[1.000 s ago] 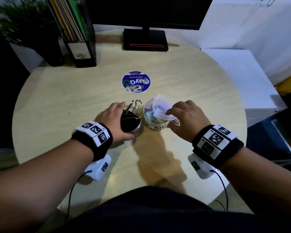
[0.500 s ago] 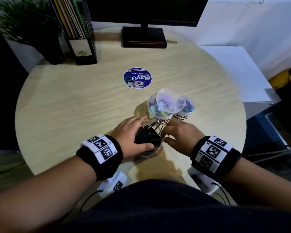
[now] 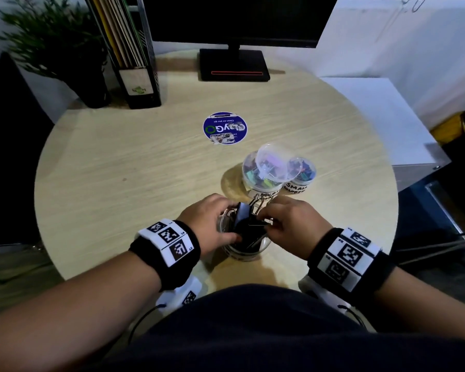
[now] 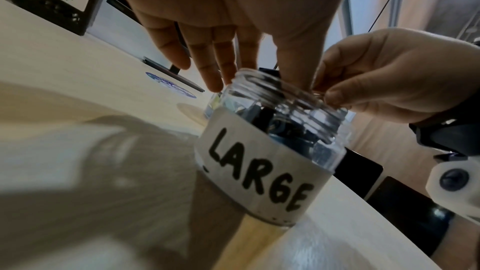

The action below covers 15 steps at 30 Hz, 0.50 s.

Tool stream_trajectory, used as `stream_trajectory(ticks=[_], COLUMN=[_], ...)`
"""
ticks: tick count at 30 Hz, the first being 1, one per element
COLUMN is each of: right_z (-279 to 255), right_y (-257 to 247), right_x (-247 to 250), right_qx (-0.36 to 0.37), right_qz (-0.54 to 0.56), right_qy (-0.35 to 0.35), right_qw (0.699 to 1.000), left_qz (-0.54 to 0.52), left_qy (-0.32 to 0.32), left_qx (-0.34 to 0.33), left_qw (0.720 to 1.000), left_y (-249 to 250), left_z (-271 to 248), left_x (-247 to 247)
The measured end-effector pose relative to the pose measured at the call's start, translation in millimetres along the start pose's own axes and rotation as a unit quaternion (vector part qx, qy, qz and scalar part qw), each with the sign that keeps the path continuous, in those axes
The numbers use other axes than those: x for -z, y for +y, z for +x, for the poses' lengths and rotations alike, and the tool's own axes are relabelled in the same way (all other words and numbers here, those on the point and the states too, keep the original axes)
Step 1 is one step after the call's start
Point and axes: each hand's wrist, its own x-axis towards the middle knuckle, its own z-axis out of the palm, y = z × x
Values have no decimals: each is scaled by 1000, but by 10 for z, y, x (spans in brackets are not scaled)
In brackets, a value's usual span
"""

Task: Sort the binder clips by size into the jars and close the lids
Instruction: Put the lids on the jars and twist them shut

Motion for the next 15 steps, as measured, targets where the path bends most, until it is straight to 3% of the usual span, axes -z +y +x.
stream_trajectory(ticks=[4,6,8,10,12,15], right_z=[14,14,36,74,90,125], right_y=[21,15,20,14,-9,-54], right_x=[60,89,107,165,222,236], right_qx=[-31,-11,3,-59,-118,-148], right_qz=[-47,-15,23,90,147,260], right_qy=[-77,-43,37,58,35,55], right_qw=[995,999,999,992,981,953], left_qz=[8,60,90,112,129,115], left_qy=[-21,-20,-6,11,16,9], left_qx=[-15,-43,-69,-75,-72,-60], left_qw=[1000,997,994,991,989,991], left_y=[36,75,116,141,147,115], left_z=[29,54,92,129,165,175], left_x=[47,92,147,191,223,241])
